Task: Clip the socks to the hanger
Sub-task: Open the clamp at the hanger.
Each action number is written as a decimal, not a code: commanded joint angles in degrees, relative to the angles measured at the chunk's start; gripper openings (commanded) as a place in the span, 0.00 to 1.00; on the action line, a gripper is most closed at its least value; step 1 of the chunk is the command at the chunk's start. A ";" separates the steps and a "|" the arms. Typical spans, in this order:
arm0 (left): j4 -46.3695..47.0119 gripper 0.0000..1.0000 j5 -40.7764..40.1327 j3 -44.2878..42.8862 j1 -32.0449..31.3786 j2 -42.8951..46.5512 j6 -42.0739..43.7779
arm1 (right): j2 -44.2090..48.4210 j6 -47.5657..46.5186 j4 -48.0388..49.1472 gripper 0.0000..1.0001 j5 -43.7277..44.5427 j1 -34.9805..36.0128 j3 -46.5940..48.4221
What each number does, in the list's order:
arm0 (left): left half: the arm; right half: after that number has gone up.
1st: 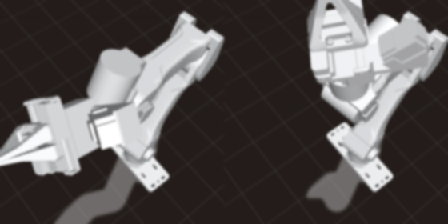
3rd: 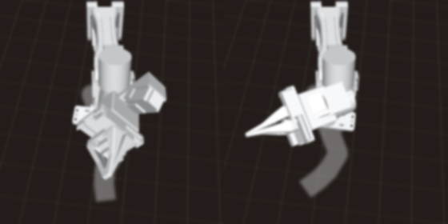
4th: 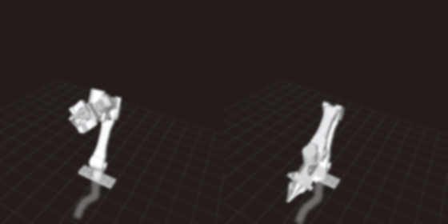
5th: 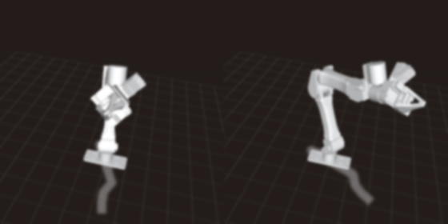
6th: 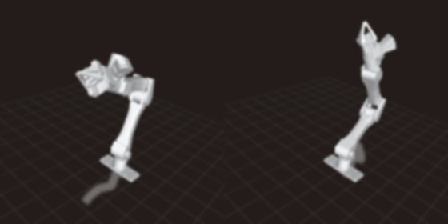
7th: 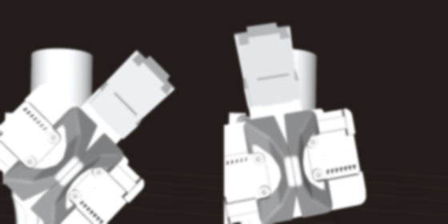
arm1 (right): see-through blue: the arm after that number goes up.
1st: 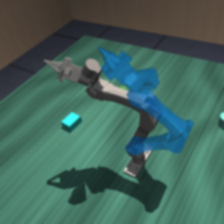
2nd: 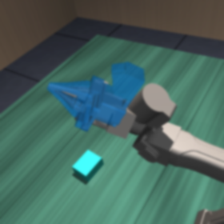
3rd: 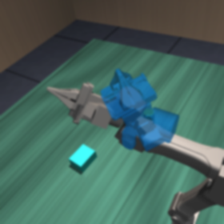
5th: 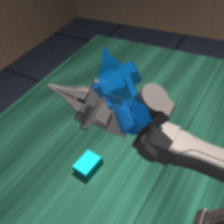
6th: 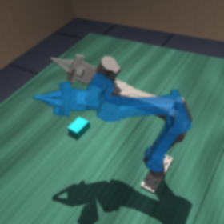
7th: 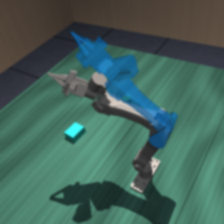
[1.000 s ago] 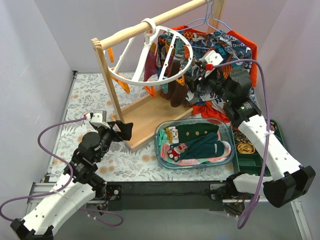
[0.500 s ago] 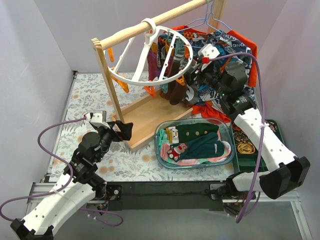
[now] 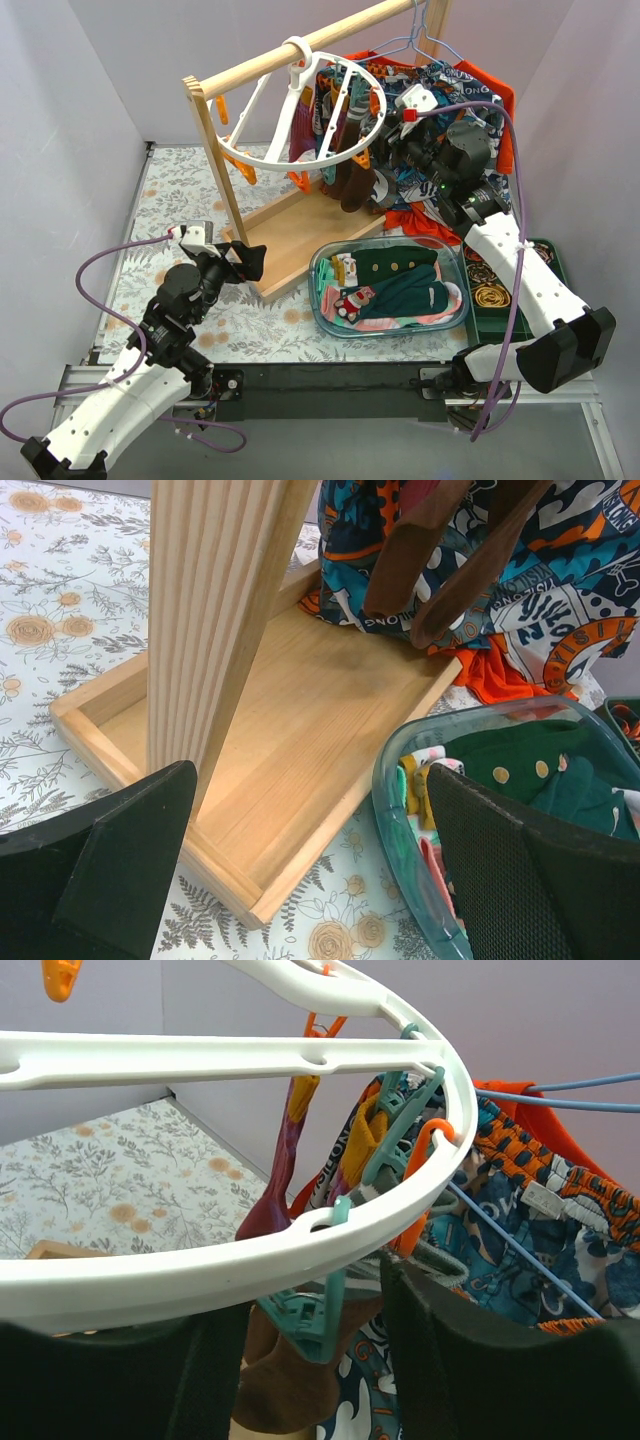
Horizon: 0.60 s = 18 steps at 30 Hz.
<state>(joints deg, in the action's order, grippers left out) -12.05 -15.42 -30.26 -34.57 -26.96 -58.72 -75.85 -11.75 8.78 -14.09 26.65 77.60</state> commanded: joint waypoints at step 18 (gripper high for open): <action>-1.22 0.98 3.64 -1.20 0.47 -4.77 0.89 | 2.11 9.81 0.89 0.15 4.94 0.24 1.15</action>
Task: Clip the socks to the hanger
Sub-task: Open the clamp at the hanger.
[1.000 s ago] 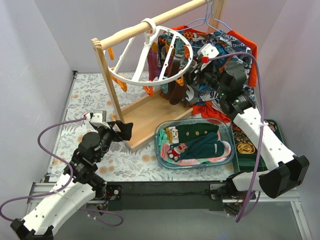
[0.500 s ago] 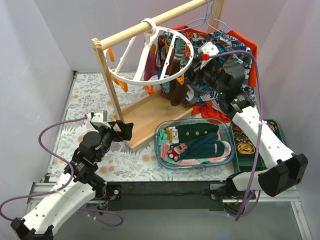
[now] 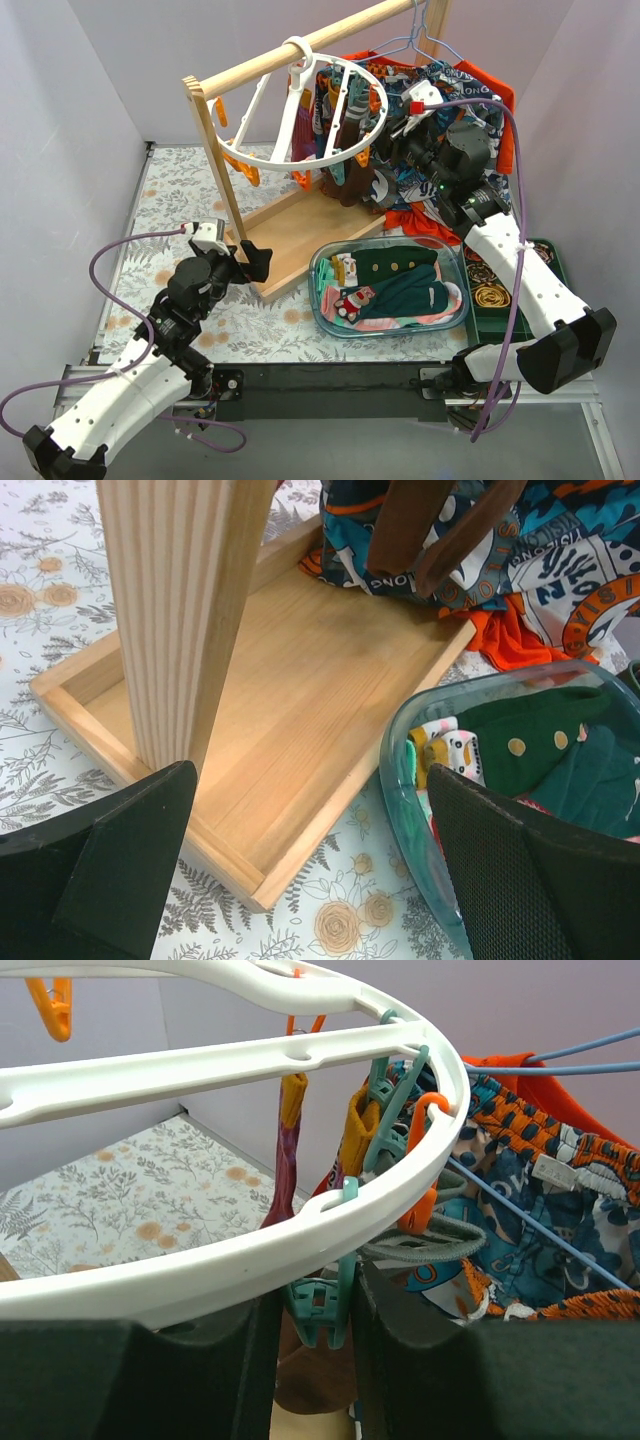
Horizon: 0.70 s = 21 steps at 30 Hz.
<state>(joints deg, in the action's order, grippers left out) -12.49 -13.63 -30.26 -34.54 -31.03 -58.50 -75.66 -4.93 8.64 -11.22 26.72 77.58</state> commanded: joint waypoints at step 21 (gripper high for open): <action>5.98 0.98 11.43 -1.12 0.44 -2.90 -2.84 | 2.18 17.15 -4.87 0.09 0.41 0.09 1.70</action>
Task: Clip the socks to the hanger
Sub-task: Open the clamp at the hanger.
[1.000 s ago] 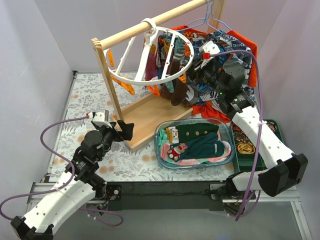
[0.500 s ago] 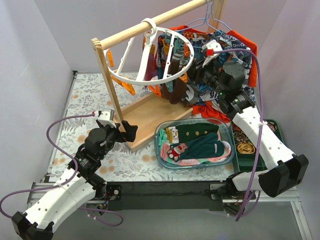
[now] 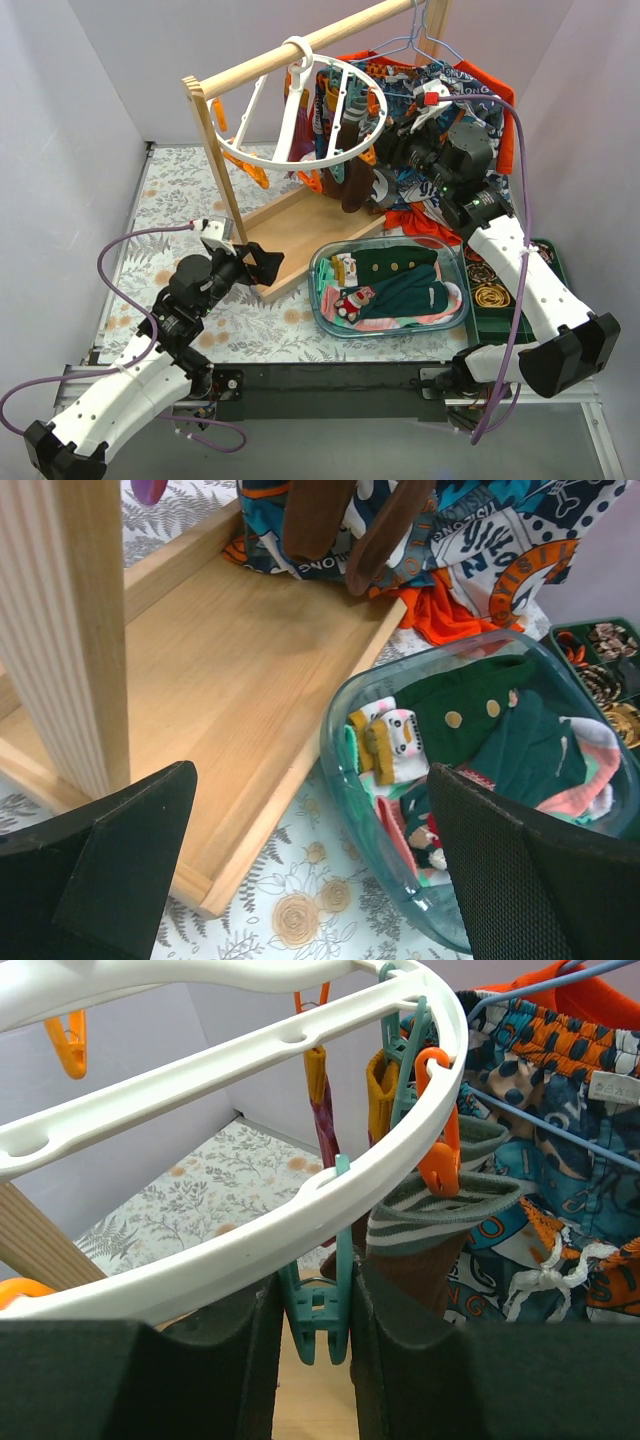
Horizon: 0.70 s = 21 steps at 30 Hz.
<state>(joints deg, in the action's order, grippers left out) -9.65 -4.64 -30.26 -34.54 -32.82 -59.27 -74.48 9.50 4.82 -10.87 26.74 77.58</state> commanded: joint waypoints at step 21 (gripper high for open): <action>4.38 0.98 -1.95 0.29 0.36 1.97 -0.50 | -0.76 -6.60 -0.43 0.47 1.91 0.06 5.56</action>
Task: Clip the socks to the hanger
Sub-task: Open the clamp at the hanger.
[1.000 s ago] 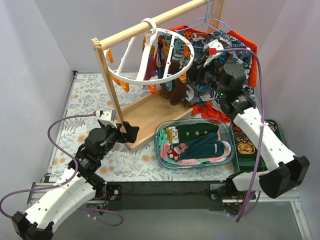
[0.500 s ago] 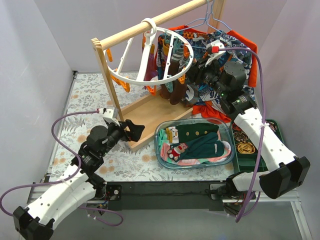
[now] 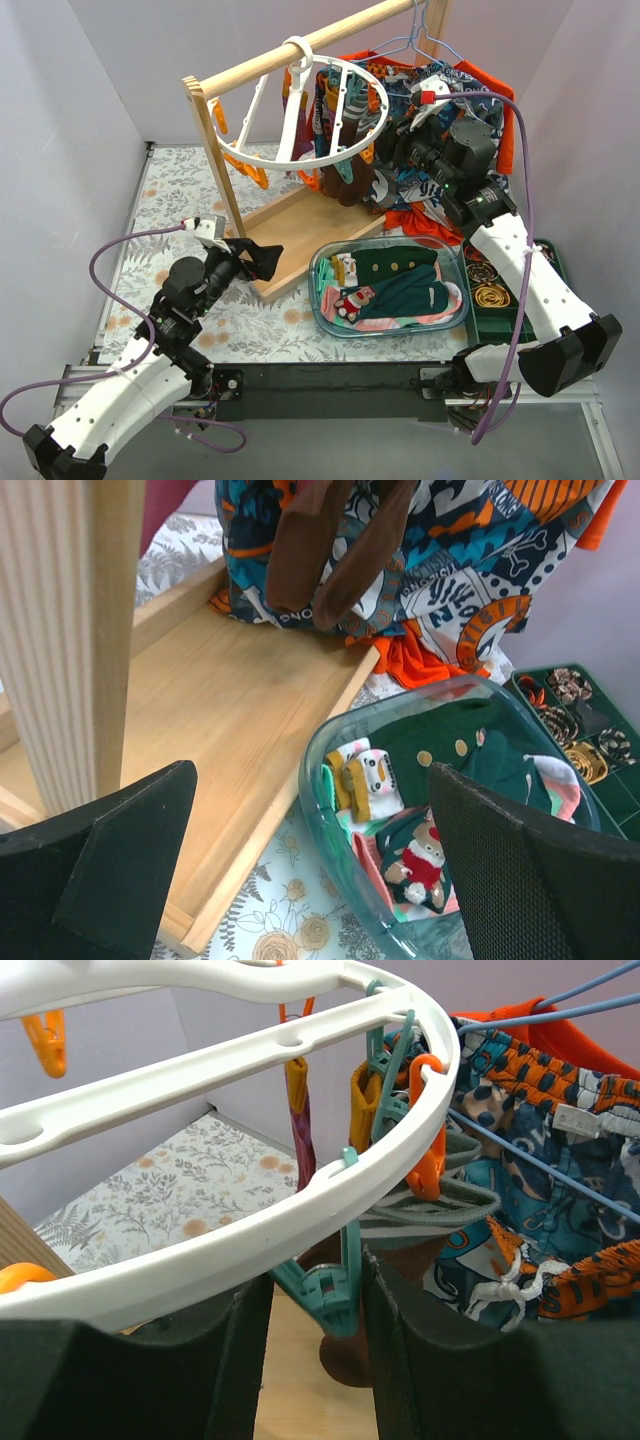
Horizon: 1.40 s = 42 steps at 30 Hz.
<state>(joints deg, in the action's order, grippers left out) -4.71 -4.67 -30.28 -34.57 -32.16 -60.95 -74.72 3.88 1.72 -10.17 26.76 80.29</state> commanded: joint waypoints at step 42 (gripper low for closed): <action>-1.97 0.97 -2.72 -0.13 0.38 1.93 1.18 | 0.10 -7.57 14.81 0.71 -6.79 -2.33 -1.89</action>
<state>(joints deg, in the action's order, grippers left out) -6.02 -6.96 -30.28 -34.57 -30.52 -60.42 -74.85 -3.33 11.57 -15.33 24.91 78.15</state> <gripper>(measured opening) 0.971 0.717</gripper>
